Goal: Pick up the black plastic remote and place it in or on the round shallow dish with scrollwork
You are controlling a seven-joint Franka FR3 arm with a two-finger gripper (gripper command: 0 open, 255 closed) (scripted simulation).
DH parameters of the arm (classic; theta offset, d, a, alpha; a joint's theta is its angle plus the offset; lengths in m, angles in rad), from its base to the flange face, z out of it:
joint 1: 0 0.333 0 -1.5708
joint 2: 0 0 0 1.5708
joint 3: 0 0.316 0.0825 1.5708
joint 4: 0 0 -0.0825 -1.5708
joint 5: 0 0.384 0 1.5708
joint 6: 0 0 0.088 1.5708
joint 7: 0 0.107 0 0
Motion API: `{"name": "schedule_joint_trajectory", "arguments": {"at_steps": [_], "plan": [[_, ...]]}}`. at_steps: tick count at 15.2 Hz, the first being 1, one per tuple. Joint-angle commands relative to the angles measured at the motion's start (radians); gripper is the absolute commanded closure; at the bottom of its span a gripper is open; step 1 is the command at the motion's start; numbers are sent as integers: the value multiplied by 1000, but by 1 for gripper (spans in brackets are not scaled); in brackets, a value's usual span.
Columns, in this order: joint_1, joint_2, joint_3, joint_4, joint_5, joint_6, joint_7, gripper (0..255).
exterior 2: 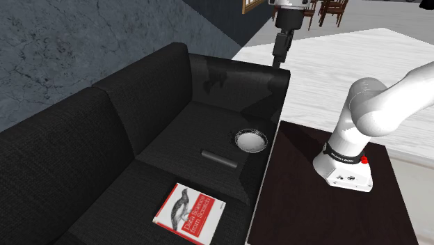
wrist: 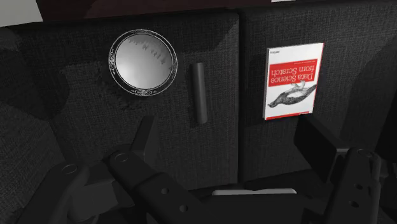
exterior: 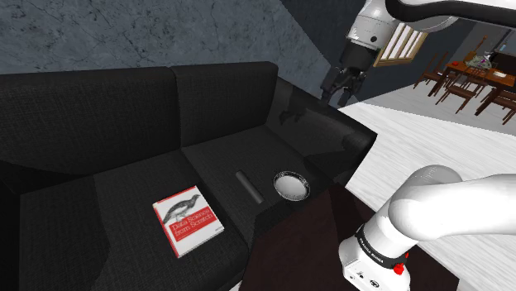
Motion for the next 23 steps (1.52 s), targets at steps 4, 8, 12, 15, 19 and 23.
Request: {"name": "schedule_joint_trajectory", "arguments": {"at_steps": [4,8,12,15,19,23], "plan": [[3,19,12,-86,7,110,-3,0],[9,70,27,-183,17,263,-7,0],[16,152,43,-259,31,427,-13,0],[24,236,53,-300,43,556,-18,0],[35,375,66,-331,60,733,-28,0],[47,542,75,-334,81,907,-41,0]]}}
